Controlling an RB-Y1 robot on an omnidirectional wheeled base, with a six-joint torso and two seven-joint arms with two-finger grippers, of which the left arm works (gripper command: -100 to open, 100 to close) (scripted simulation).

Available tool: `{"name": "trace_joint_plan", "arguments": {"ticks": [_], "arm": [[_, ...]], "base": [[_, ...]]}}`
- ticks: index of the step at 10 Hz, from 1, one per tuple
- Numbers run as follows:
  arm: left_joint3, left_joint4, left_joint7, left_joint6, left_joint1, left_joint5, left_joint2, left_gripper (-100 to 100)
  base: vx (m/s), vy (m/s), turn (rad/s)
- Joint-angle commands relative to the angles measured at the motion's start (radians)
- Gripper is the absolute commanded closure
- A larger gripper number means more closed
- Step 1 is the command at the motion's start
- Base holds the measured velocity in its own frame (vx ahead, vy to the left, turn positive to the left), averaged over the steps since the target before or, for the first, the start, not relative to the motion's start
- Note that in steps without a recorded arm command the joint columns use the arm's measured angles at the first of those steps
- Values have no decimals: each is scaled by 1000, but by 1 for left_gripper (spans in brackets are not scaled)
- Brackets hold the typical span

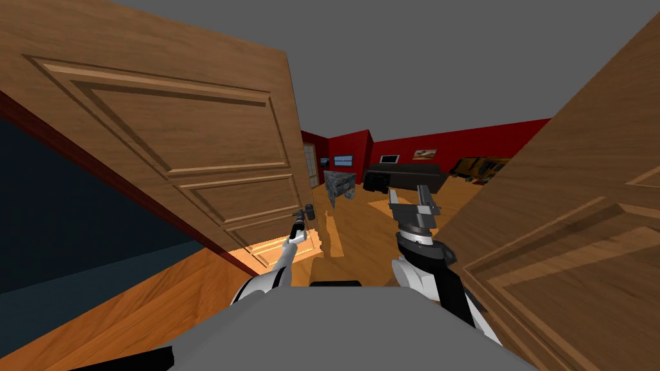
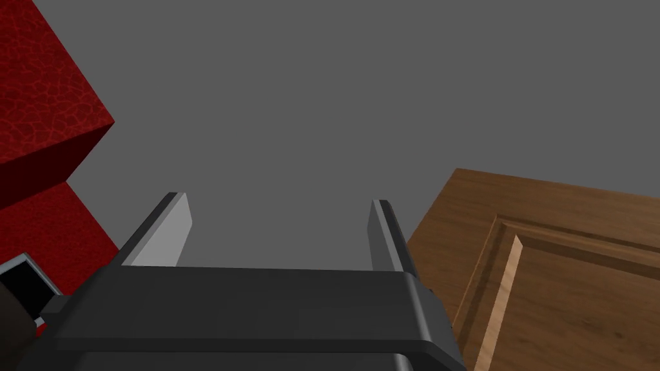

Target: Push the door open

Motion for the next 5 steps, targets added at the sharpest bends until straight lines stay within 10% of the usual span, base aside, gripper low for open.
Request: {"name": "trace_joint_plan", "arguments": {"ticks": [1, 5], "arm": [[30, 13, -20, -24, -14, 6, 7, 100], [84, 9, -75, -29, -21, 15, -36, 100]], "base": [[142, -32, 80], [206, -70, 126]]}}
